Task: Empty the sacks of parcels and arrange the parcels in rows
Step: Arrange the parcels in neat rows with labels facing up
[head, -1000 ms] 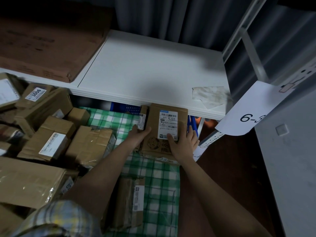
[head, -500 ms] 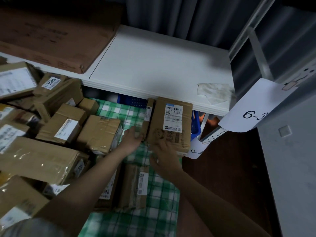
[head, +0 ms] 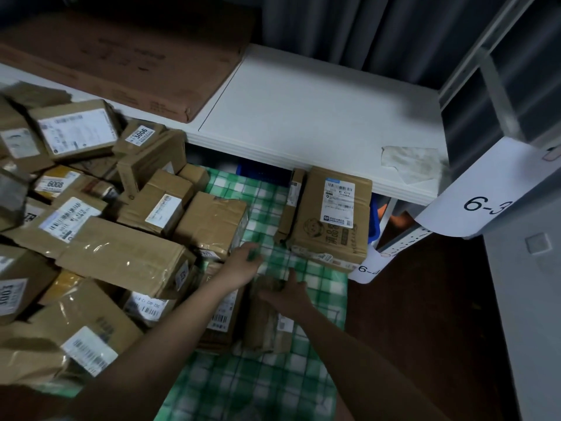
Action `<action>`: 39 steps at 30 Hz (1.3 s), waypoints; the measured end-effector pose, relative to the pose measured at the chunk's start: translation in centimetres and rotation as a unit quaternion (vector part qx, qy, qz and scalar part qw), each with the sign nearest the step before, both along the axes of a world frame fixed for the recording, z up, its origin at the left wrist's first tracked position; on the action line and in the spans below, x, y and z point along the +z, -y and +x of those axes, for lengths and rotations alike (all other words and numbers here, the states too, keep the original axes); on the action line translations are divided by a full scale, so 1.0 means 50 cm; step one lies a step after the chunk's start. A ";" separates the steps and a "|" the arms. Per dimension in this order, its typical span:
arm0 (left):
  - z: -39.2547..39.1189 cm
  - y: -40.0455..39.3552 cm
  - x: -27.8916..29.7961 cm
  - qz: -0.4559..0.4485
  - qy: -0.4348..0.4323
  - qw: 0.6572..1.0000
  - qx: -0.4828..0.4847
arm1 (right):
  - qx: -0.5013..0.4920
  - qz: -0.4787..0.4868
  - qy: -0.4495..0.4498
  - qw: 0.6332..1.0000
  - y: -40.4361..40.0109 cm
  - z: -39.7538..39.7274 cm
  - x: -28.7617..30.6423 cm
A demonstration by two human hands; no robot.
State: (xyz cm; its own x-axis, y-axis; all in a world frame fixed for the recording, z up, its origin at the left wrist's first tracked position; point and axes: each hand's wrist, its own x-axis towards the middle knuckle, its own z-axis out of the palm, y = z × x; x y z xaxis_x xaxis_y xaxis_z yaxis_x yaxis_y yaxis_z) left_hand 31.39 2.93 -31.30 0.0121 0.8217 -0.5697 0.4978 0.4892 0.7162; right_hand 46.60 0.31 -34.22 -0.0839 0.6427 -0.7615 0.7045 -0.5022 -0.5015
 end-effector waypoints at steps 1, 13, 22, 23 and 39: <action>-0.002 0.002 0.003 -0.001 0.009 1.000 0.006 | 0.014 0.024 0.009 1.000 0.001 0.004 0.013; -0.016 0.017 0.111 -0.238 0.321 0.914 0.073 | 0.120 0.590 -0.112 0.790 -0.014 0.050 0.227; -0.013 -0.001 0.174 -0.043 0.435 0.876 0.203 | -0.012 0.452 -0.261 0.853 0.006 0.039 0.252; -0.016 0.000 0.173 -0.008 0.426 0.877 0.222 | -0.058 0.413 -0.272 0.867 0.003 0.037 0.249; 0.000 0.021 0.119 0.022 0.317 0.914 0.253 | -0.034 0.309 -0.138 0.940 0.025 0.095 0.138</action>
